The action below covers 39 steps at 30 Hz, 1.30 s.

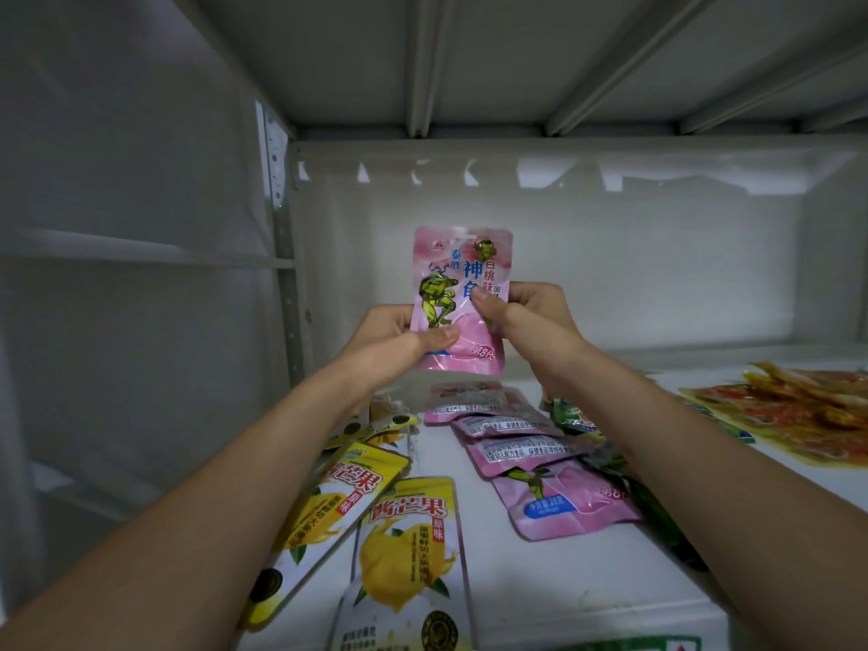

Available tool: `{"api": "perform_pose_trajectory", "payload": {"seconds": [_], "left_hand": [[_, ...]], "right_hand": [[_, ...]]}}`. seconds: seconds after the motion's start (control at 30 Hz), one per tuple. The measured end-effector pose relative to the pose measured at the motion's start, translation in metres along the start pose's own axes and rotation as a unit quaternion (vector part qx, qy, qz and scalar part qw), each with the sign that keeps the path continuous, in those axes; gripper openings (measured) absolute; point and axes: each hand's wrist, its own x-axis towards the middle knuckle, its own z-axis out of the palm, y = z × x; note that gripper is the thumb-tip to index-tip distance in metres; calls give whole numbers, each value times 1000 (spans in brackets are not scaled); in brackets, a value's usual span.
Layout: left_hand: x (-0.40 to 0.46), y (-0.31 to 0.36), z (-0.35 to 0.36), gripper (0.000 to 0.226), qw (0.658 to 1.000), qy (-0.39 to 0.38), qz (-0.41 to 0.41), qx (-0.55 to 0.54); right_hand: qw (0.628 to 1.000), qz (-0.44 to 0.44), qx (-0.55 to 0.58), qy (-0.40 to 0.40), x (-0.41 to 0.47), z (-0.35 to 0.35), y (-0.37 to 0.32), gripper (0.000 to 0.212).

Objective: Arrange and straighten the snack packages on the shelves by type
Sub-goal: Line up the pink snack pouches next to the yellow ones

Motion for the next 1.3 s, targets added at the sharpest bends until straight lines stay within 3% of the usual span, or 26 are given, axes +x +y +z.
{"api": "perform_pose_trajectory", "payload": {"seconds": [0.3,0.5,0.63,0.77,0.9,1.0,1.17,1.3], "left_hand": [[4,5,-5,16,995,71,-6,-68],[2,5,-5,17,996,57,-2,-67],[5,2,-1,16,995,50,-10,-80],[8,-1,3,22,998,60,-25,-19],[11,-9,1,31,996,10,-73,46],[15,-16,4,28,996,45,-64,40],[27,-30,2,34,992,115,-42,31],[30,-41,-1,36,990,125,-51,41]], "right_hand": [[999,26,-10,-39,0,3,1,34],[999,26,37,-24,-1,4,-3,19],[999,34,10,-6,2,2,2,39],[999,12,-33,37,7,0,14,51],[996,23,-65,62,10,-3,20,51],[996,24,-66,57,14,-1,21,48],[985,103,-136,-30,17,-6,14,19],[935,148,-300,-120,14,-11,22,29]]}}
